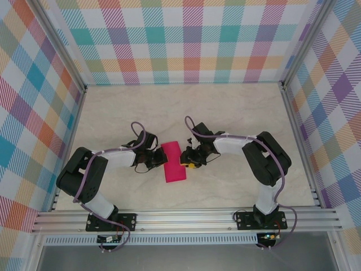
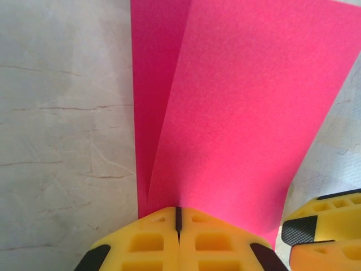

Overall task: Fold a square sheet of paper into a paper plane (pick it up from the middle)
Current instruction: Fold the square sheet of paper in half at the center of the table.

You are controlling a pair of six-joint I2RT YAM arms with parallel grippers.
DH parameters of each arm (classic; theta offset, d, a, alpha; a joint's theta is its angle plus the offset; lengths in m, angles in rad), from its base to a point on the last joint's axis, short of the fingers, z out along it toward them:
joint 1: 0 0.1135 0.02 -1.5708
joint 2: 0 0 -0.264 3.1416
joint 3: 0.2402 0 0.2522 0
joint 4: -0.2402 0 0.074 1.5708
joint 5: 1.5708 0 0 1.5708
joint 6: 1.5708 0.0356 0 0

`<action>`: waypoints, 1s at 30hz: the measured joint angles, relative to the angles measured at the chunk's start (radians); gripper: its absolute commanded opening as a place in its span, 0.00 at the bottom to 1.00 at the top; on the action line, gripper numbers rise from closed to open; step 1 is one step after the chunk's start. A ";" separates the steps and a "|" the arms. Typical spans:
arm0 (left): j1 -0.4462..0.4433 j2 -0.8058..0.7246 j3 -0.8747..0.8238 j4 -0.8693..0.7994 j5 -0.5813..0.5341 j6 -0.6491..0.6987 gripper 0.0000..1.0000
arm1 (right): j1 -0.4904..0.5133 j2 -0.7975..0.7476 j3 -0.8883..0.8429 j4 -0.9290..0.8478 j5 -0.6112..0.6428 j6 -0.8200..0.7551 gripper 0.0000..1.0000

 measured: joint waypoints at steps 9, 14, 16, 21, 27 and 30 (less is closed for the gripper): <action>0.000 -0.013 0.017 -0.064 -0.014 0.014 0.04 | 0.013 0.019 0.016 -0.014 0.015 0.008 0.29; 0.000 -0.050 0.027 -0.090 -0.014 0.023 0.12 | 0.018 0.019 0.023 -0.035 0.045 0.016 0.28; 0.000 -0.074 0.028 -0.091 -0.013 0.024 0.12 | 0.019 0.019 0.027 -0.042 0.052 0.024 0.28; 0.000 -0.099 0.033 -0.093 -0.012 0.028 0.12 | 0.025 0.020 0.032 -0.047 0.066 0.035 0.29; 0.000 -0.084 0.033 -0.087 0.004 0.031 0.11 | 0.032 0.020 0.041 -0.062 0.083 0.050 0.31; 0.000 -0.050 0.033 -0.086 0.008 0.031 0.10 | 0.036 0.024 0.051 -0.074 0.093 0.055 0.31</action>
